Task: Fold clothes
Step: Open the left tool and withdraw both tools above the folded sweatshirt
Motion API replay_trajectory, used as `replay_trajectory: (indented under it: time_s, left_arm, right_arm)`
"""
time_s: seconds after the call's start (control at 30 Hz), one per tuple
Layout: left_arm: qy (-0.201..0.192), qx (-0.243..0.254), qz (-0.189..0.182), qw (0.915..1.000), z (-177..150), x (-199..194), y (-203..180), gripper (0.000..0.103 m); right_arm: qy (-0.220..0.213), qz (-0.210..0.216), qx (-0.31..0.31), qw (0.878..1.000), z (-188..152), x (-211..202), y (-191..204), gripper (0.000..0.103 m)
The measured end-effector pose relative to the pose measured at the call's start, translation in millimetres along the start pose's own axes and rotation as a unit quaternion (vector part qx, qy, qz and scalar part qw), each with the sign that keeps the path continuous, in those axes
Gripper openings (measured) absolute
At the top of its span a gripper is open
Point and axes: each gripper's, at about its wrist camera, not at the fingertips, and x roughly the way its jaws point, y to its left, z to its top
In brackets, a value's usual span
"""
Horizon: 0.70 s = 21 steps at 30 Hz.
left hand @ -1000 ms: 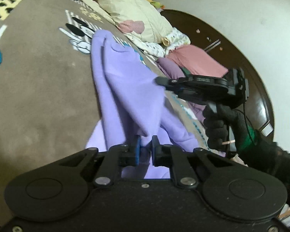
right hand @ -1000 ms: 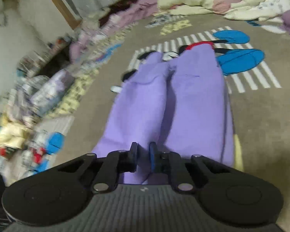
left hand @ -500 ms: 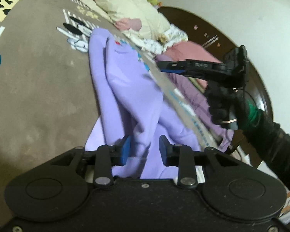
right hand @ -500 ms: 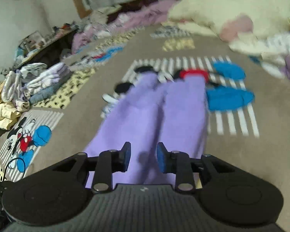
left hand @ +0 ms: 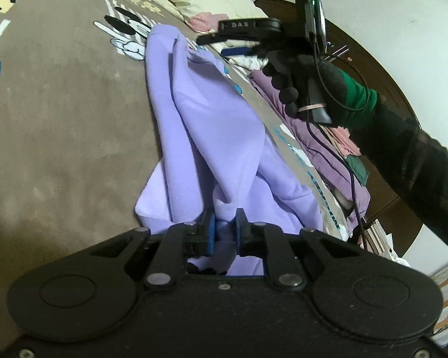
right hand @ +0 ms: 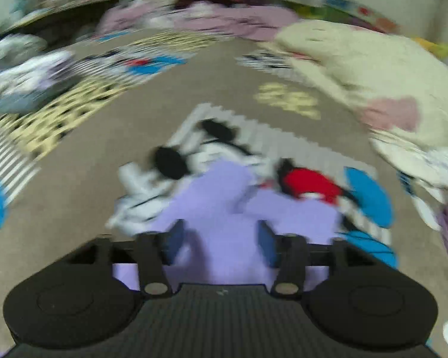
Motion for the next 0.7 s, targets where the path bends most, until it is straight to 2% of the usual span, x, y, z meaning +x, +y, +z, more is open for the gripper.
replay_trajectory:
  time_s: [0.03,0.07,0.13,0.17,0.23,0.3,0.4,0.43,0.47,0.5,0.53,0.6,0.63,0.7]
  left_arm:
    - [0.000,-0.002,-0.001,1.0000,0,0,1,0.010]
    - [0.000,-0.003,-0.002,1.0000,0,1,1,0.010]
    - [0.001,-0.003,-0.002,1.0000,0,1,0,0.011]
    - [0.001,-0.003,-0.001,1.0000,-1,2,0,0.011]
    - [-0.001,-0.002,0.000,1.0000,-1,2,-1,0.011]
    - [-0.002,-0.002,0.001,1.0000,-1,2,-1,0.011]
    - [-0.003,-0.006,0.001,1.0000,-1,2,0,0.011]
    - [-0.002,-0.006,0.002,1.0000,-1,3,0,0.012]
    - [-0.002,-0.006,0.002,1.0000,-1,3,0,0.012]
    - [-0.002,-0.006,0.002,1.0000,-2,3,-1,0.012]
    - [-0.002,-0.003,0.003,1.0000,-2,3,-2,0.013]
    - [-0.004,-0.002,0.003,1.0000,-2,2,-3,0.014]
    - [-0.004,-0.003,0.003,1.0000,-2,2,-3,0.014]
    - [-0.007,-0.004,0.000,1.0000,-2,-1,-3,0.016]
  right_arm:
    - [0.006,0.007,0.029,1.000,-1,4,-12,0.067]
    - [0.016,0.019,0.056,0.998,-3,8,-22,0.057]
    - [0.037,0.047,0.075,0.995,-13,15,-29,0.024]
    - [0.048,0.062,0.080,0.994,-18,19,-30,0.023]
    - [0.041,0.065,0.066,0.995,-25,17,-25,0.014]
    - [0.012,0.068,0.084,0.994,-26,7,-27,0.013]
    - [-0.058,0.093,0.123,0.986,-18,-15,-34,0.013]
    - [-0.060,0.084,0.119,0.988,-15,-13,-32,0.013]
    - [-0.039,0.063,0.106,0.992,-13,-4,-30,0.013]
    - [-0.008,0.036,0.089,0.995,-12,7,-26,0.026]
    - [0.005,0.020,0.074,0.997,-11,11,-24,0.033]
    - [0.011,0.001,0.048,0.999,-12,10,-20,0.032]
    - [0.000,0.002,0.048,0.999,-11,3,-20,0.032]
    - [-0.031,0.040,0.063,0.997,-11,-18,-22,0.032]
